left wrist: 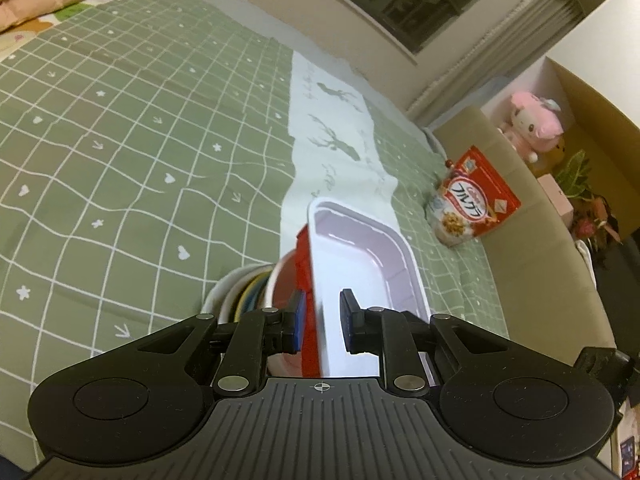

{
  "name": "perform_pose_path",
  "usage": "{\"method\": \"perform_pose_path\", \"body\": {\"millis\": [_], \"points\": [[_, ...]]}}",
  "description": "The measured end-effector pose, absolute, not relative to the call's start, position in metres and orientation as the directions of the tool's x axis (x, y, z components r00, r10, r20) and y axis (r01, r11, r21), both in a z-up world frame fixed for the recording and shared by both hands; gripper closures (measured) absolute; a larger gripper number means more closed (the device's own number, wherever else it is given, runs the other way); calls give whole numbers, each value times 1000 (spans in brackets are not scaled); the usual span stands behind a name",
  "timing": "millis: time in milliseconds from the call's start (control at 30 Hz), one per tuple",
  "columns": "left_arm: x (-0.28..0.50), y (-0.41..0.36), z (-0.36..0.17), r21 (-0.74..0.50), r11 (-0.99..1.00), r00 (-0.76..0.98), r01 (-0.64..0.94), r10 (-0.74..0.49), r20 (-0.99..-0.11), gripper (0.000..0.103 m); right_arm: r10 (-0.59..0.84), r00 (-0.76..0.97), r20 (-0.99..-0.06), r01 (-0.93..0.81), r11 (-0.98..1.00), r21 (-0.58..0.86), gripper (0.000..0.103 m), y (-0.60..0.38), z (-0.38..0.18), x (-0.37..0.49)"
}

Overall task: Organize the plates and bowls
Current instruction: 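Lower the tray onto the white bowl atop the stack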

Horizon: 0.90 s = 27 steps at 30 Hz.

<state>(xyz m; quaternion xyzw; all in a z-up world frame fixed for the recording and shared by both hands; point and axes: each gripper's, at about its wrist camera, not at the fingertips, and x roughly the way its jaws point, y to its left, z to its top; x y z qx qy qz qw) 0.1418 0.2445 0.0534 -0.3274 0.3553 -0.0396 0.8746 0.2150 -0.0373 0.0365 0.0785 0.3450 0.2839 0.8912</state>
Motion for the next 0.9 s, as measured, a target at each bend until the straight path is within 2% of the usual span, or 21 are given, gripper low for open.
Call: {"method": "perform_pose_path", "body": {"millis": [200, 900], "points": [[143, 237, 53, -597, 789, 734, -145, -319, -600, 82, 604, 574, -553, -513, 791, 332, 53, -29, 41, 202], [143, 229, 55, -572, 809, 725, -138, -311, -615, 82, 588, 580, -564, -509, 802, 313, 50, -27, 41, 193]]}}
